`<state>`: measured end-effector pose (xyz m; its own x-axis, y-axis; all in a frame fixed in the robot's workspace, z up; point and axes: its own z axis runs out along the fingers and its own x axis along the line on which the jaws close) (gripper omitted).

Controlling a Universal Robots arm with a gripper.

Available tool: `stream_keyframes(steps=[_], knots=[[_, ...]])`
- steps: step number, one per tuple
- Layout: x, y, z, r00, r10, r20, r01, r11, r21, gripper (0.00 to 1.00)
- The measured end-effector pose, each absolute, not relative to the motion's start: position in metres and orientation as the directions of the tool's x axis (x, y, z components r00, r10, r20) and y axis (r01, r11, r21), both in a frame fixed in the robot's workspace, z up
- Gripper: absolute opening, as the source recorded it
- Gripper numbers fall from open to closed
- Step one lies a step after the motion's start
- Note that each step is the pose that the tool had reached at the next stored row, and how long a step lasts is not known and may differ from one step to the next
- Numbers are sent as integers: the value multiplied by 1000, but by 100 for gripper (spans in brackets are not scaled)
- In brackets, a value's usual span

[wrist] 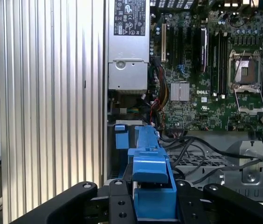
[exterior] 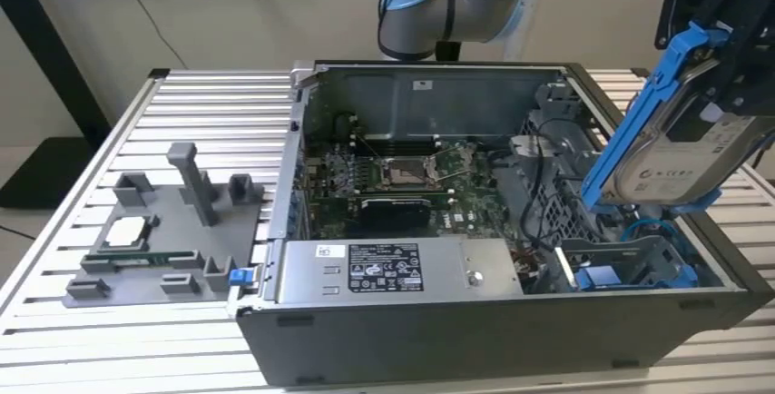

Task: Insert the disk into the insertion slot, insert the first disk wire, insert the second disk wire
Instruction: 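Insert the disk into the insertion slot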

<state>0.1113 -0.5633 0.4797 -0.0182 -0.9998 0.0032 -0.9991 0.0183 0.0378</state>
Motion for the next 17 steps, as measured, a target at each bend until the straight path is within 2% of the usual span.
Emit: stream_keyframes(steps=[17], knots=[[111,-563,476,-29,-1000,3,-999,29,38,0]])
